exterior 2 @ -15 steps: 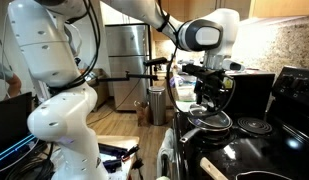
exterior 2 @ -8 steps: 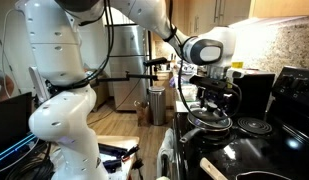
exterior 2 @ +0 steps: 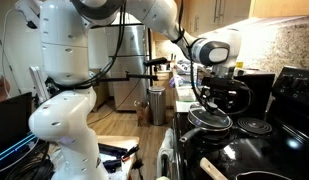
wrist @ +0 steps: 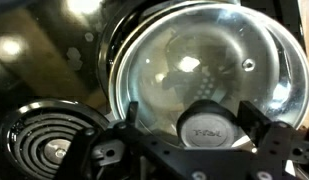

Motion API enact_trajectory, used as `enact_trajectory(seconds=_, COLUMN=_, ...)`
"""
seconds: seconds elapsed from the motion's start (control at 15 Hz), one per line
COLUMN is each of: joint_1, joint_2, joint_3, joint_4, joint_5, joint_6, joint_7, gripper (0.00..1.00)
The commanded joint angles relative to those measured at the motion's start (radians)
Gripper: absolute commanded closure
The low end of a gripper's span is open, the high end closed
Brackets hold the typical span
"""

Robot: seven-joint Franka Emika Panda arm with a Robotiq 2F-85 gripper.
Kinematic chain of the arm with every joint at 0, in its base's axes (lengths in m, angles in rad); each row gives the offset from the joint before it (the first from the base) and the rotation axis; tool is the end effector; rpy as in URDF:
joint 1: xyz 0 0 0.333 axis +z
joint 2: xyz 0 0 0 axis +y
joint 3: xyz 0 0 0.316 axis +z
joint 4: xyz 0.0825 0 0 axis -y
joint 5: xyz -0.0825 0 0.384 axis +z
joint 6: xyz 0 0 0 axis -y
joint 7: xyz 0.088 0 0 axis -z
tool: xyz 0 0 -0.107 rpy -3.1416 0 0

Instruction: Put the wooden spatula in the pot then take the lid off the pan and put it on the pot

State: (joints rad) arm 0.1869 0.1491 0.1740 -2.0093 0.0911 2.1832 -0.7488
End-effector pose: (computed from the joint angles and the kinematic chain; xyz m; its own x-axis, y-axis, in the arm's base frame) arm 0.5465 0.2072 0.3857 0.4927 0.8659 0.0864 0.8702 -0.4893 -0.0582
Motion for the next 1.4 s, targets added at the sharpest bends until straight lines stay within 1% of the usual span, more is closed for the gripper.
enact_trajectory(seconds=0.0, joint_1=-0.014, joint_2=0.034, joint_3=0.028, joint_4=0.060, joint_5=0.001, joint_6=-0.047, joint_7=-0.066, gripper=0.00)
enact_trajectory(seconds=0.2, joint_1=-0.018, joint_2=0.040, joint_3=0.036, joint_4=0.073, joint_5=0.014, joint_6=-0.078, joint_7=-0.090, gripper=0.00)
enact_trajectory(seconds=0.27, joint_1=-0.018, joint_2=0.042, joint_3=0.036, joint_4=0.073, joint_5=0.014, joint_6=-0.077, joint_7=-0.088, gripper=0.25)
enact_trajectory(seconds=0.33, joint_1=-0.019, joint_2=0.043, joint_3=0.036, joint_4=0.075, joint_5=0.009, joint_6=-0.088, joint_7=-0.090, gripper=0.26)
enact_trajectory(seconds=0.4, joint_1=-0.021, joint_2=0.045, joint_3=0.036, joint_4=0.077, joint_5=0.015, joint_6=-0.100, joint_7=-0.094, gripper=0.32)
enact_trajectory(seconds=0.47, joint_1=-0.022, joint_2=0.047, joint_3=0.036, joint_4=0.078, joint_5=0.021, joint_6=-0.106, joint_7=-0.095, gripper=0.40)
enact_trajectory(seconds=0.73, joint_1=-0.024, joint_2=0.050, joint_3=0.035, joint_4=0.081, joint_5=0.026, joint_6=-0.129, joint_7=-0.096, gripper=0.66)
enact_trajectory(seconds=1.07, joint_1=-0.026, joint_2=0.049, joint_3=0.034, joint_4=0.082, joint_5=0.030, joint_6=-0.132, joint_7=-0.089, gripper=0.66)
enact_trajectory(seconds=1.2, joint_1=-0.029, joint_2=0.043, joint_3=0.032, joint_4=0.078, joint_5=0.036, joint_6=-0.115, joint_7=-0.082, gripper=0.66)
enact_trajectory(seconds=1.33, joint_1=-0.040, joint_2=0.037, joint_3=0.030, joint_4=0.086, joint_5=0.065, joint_6=-0.111, joint_7=-0.091, gripper=0.66)
